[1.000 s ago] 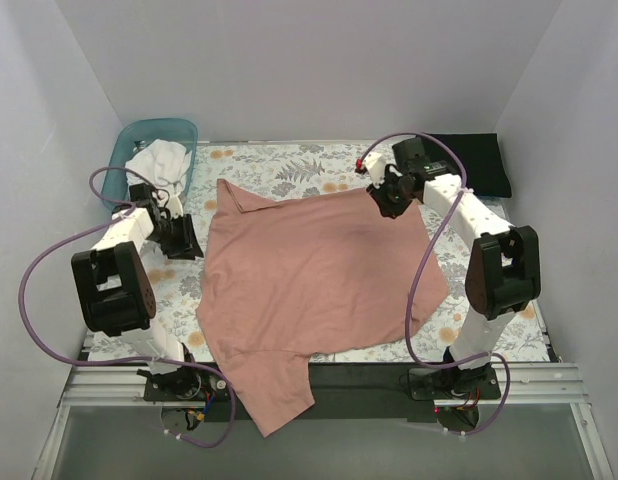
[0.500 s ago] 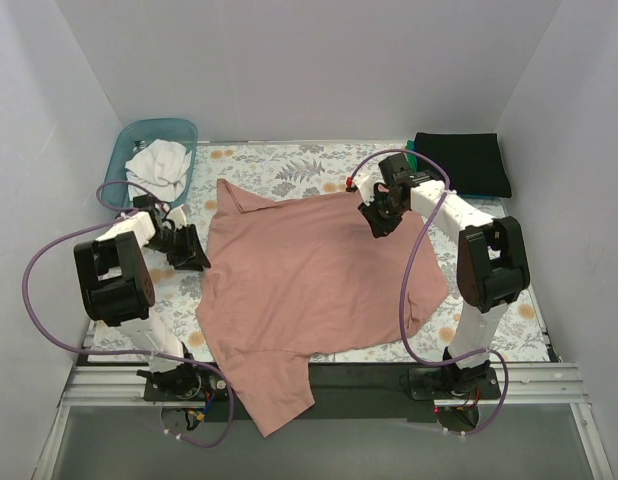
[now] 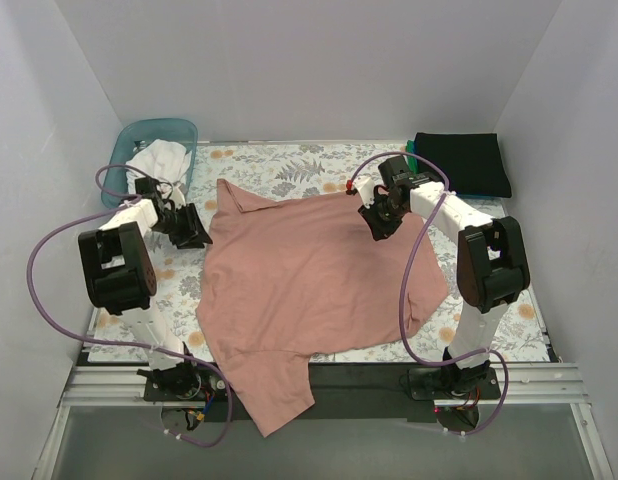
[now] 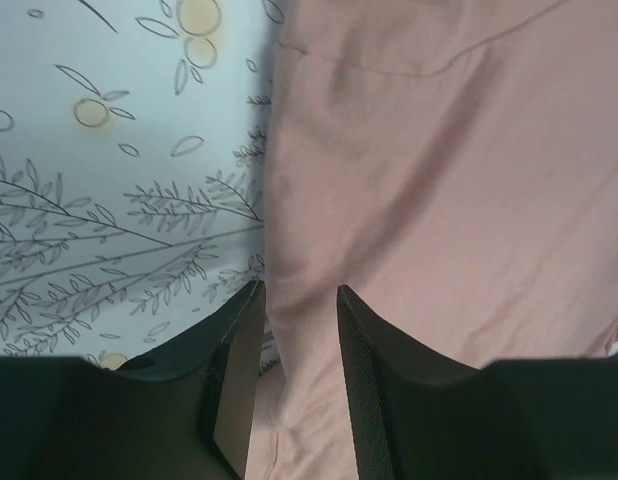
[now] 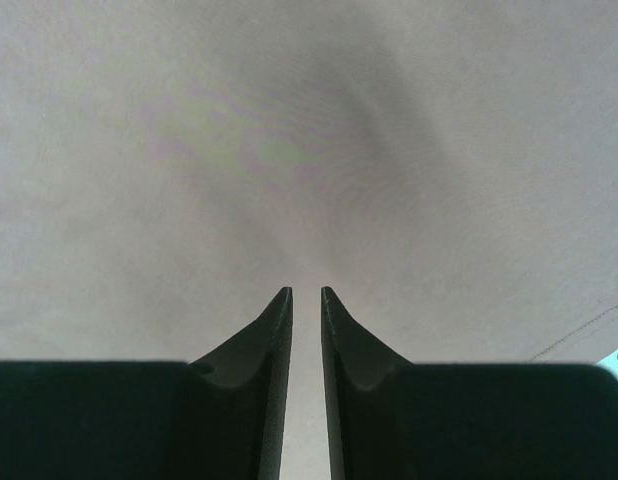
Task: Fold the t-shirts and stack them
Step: Flatten the tshirt out
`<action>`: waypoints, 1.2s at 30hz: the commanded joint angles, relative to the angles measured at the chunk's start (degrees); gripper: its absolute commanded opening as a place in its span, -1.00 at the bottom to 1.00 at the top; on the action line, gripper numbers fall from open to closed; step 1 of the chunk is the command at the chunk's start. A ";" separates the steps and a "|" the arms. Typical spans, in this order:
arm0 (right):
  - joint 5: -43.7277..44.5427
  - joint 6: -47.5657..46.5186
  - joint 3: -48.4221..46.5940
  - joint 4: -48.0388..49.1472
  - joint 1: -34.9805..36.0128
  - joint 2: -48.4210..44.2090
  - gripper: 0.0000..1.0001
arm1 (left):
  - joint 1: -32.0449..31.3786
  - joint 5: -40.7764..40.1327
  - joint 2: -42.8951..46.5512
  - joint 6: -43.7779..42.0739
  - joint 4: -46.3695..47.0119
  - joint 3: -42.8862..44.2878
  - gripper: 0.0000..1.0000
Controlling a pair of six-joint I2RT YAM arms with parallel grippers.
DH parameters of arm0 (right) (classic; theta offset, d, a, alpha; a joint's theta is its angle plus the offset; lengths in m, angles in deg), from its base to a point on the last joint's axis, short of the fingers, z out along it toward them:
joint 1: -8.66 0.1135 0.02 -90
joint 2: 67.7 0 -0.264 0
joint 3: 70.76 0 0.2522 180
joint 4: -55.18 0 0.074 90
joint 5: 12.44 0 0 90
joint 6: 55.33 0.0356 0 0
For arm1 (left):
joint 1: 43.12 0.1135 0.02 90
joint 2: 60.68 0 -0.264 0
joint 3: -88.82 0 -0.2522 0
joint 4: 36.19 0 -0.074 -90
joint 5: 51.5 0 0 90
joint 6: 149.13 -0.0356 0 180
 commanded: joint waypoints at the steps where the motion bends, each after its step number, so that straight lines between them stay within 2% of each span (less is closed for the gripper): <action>1: -0.98 -0.24 0.58 0.18 -0.21 -1.45 -0.54 | -0.86 -2.88 -1.29 2.42 1.19 2.66 -0.33; 4: -0.63 -0.50 0.58 0.18 -0.12 -1.63 -0.55 | -2.70 -4.82 -1.56 2.60 1.37 2.84 -0.35; 7: -0.37 -0.76 0.75 0.18 -0.21 -1.72 -0.55 | -4.46 -5.43 -0.68 2.86 1.98 2.84 -0.71; 8: -0.28 -0.76 0.75 0.18 -0.21 -1.80 -0.55 | -4.90 -5.61 -0.24 2.86 1.99 3.01 -0.71; 10: -0.19 -0.94 1.19 0.27 -0.12 -1.89 -0.55 | -5.78 -6.66 1.16 3.04 2.25 3.10 -0.91; 12: -0.10 -1.12 1.37 0.35 -0.21 -1.80 -0.56 | -7.71 -9.11 2.13 2.86 2.69 3.28 -1.00; 14: -0.10 -1.12 1.63 0.35 -0.12 -1.80 -0.56 | -11.12 -12.01 4.32 2.34 3.74 3.10 -1.00; 16: -0.10 -1.12 1.81 0.27 -0.21 -1.80 -0.57 | -15.08 -19.10 5.73 1.02 4.62 2.84 -1.00; 19: -0.10 -1.20 1.98 0.35 -0.12 -1.72 -0.57 | -25.52 -27.47 6.44 -2.04 5.76 2.05 -1.00; 20: -0.10 -1.20 1.90 0.35 -0.21 -1.63 -0.57 | -27.65 -33.85 6.01 -2.76 6.20 1.61 -1.00; 23: 0.16 -1.29 1.90 0.18 -0.21 -1.54 -0.57 | -34.67 -43.36 4.78 -6.00 9.19 -1.29 -1.00; 25: 0.51 -1.38 1.98 0.27 -0.21 -1.54 -0.57 | -37.76 -46.47 2.67 -6.80 9.72 -2.35 -0.92; 29: 0.78 -1.64 2.34 0.18 -0.12 -1.45 -0.57 | -41.20 -47.53 3.71 -8.74 10.51 -3.93 -0.40; 31: 0.34 -1.64 2.42 0.09 -0.21 -1.10 -0.57 | -42.60 -44.82 6.86 -10.23 10.34 -4.72 -0.25; 36: 0.16 -1.47 2.69 0.27 -0.21 0.74 -0.58 | -41.39 -34.82 16.79 -8.40 8.32 -4.64 -0.10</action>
